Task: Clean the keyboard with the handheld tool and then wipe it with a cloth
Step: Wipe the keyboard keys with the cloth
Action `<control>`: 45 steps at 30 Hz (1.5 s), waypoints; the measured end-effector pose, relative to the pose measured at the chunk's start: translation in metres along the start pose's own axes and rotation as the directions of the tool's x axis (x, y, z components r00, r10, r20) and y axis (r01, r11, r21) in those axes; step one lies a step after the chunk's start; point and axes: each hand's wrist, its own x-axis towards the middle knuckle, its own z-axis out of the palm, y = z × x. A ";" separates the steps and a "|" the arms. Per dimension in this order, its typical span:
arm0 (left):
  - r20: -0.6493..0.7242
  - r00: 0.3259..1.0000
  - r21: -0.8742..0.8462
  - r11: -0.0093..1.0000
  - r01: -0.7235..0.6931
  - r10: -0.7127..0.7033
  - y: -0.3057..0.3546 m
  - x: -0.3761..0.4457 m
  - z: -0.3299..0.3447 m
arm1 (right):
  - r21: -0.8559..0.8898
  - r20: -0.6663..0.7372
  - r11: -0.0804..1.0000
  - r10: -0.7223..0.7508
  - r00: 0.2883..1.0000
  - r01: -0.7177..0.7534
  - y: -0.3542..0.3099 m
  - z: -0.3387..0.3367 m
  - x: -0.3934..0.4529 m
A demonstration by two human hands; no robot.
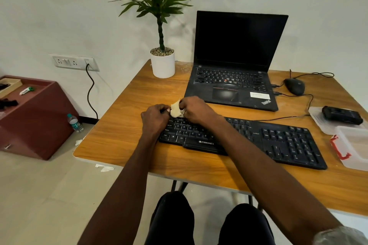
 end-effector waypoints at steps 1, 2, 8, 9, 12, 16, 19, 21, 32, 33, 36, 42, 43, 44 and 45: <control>-0.002 1.000 -0.001 1.000 0.003 -0.003 0.000 0.000 0.001 | -0.014 0.009 1.000 0.018 1.000 -0.018 0.006 -0.004 -0.002; -0.002 1.000 -0.004 1.000 0.007 -0.007 0.000 0.000 0.001 | -0.028 0.021 0.999 0.036 0.999 -0.036 0.012 -0.007 -0.003; 0.010 1.000 0.012 1.000 0.004 -0.004 0.002 -0.001 -0.001 | 0.028 0.007 1.000 0.004 1.000 -0.004 -0.005 -0.008 0.010; 0.015 1.000 0.016 1.000 0.007 -0.007 0.002 -0.001 -0.001 | 0.058 0.026 0.998 -0.026 0.999 0.024 -0.009 -0.005 0.010; 0.015 1.000 0.020 1.000 0.006 -0.007 0.001 0.000 0.000 | 0.074 0.045 0.996 -0.046 0.998 0.043 -0.005 -0.004 0.002; 0.000 1.000 0.004 1.000 0.014 -0.014 -0.001 0.001 0.002 | 0.010 0.111 0.999 0.031 0.993 -0.033 0.022 -0.026 -0.016; -0.002 1.000 0.006 1.000 0.006 -0.006 -0.003 0.001 0.002 | -0.047 0.132 0.997 0.071 0.989 -0.065 0.028 -0.040 -0.013; -0.003 1.000 0.002 1.000 0.009 -0.009 -0.001 0.000 0.001 | -0.033 0.081 0.998 0.052 0.995 -0.049 0.018 -0.038 -0.003; -0.005 1.000 -0.082 0.996 0.025 -0.025 -0.001 -0.001 0.001 | -0.120 0.149 0.991 0.081 0.986 -0.064 0.034 -0.031 -0.007; -0.008 1.000 -0.079 0.997 0.023 -0.023 -0.001 0.000 0.001 | -0.154 0.158 0.985 0.108 0.982 -0.083 0.038 -0.039 -0.010; -0.021 1.000 -0.047 0.999 0.021 -0.022 -0.002 0.000 0.000 | -0.114 0.078 0.991 0.082 0.994 -0.072 0.031 -0.039 -0.005; -0.022 0.999 0.003 1.000 0.029 -0.029 0.005 -0.003 0.000 | -0.012 0.090 0.997 -0.076 0.993 0.077 -0.001 -0.003 -0.002; -0.024 0.999 0.001 0.999 0.033 -0.033 0.004 -0.002 0.000 | -0.018 0.085 0.998 -0.066 0.994 0.068 0.002 -0.004 -0.005; -0.025 0.999 -0.003 0.999 0.037 -0.037 0.003 -0.001 0.000 | -0.027 0.083 0.998 -0.050 0.995 0.052 0.007 -0.008 -0.007; -0.026 0.999 -0.007 0.999 0.039 -0.039 0.002 -0.001 0.001 | -0.041 0.097 0.999 -0.024 0.995 0.028 0.013 -0.013 -0.010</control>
